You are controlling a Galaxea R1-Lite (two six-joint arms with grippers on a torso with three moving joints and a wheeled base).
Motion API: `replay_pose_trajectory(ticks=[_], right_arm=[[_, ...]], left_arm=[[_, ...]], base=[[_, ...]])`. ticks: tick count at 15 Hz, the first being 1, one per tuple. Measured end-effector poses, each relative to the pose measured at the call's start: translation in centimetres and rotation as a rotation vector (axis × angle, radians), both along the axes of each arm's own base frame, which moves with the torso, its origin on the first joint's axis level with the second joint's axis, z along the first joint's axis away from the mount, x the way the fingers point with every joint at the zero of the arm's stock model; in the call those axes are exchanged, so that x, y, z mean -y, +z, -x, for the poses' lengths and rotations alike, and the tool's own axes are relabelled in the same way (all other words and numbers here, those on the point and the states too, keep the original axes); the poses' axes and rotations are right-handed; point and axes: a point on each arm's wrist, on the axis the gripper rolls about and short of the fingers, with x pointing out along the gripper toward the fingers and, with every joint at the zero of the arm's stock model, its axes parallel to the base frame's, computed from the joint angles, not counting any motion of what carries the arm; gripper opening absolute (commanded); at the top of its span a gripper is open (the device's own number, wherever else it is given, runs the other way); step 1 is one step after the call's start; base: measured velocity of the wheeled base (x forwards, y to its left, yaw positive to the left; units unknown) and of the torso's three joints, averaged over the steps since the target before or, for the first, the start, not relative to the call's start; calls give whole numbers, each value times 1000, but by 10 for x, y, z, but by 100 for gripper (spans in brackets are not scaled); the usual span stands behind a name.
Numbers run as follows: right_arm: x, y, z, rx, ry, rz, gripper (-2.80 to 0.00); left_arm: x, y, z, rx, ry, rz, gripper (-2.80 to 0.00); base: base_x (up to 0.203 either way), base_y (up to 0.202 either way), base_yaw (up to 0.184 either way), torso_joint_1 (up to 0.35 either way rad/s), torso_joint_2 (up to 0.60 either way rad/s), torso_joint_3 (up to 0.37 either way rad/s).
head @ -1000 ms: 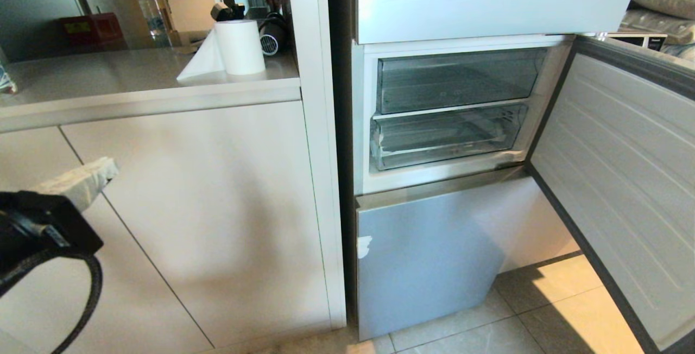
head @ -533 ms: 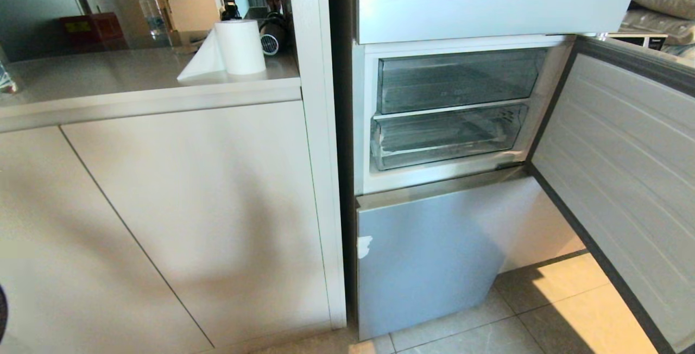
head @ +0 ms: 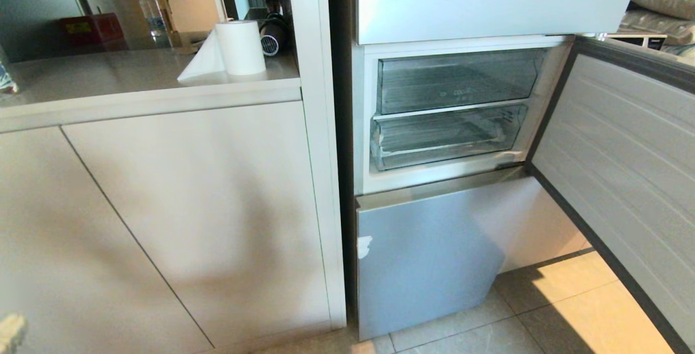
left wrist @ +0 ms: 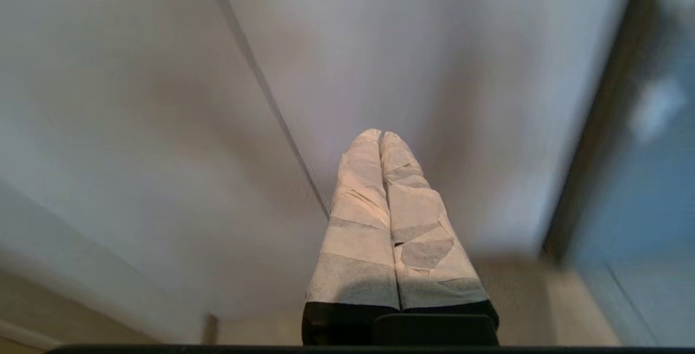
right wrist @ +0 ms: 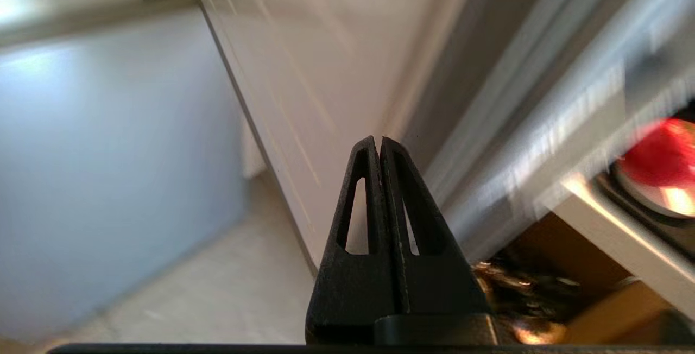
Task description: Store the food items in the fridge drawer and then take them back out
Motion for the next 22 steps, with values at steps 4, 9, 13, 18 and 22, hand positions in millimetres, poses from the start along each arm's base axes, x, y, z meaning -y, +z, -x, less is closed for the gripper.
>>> replay_pose_trajectory(ticks=[4,9,13,18,22], right_arm=[[-3,-30,24,-9,80,49,-280],[-11,-85,42,-75,423,-12,-280],[-12,-99,63,-32,472,-2,-280],[-13,-107,73,106,542,-67,-280],[-13,-109,74,125,545,-71,-280]], left_arm=[[6,-53,21,-189,-181,127,-280],[6,-60,33,-99,-294,90,-280],[6,-62,43,28,-278,93,-280],[5,-63,45,85,-214,227,-280],[5,-63,46,80,-225,175,-280]], base=[[0,0,0,0,0,0],[0,0,0,0,0,0],[0,0,0,0,0,0],[0,0,0,0,0,0],[0,0,0,0,0,0]])
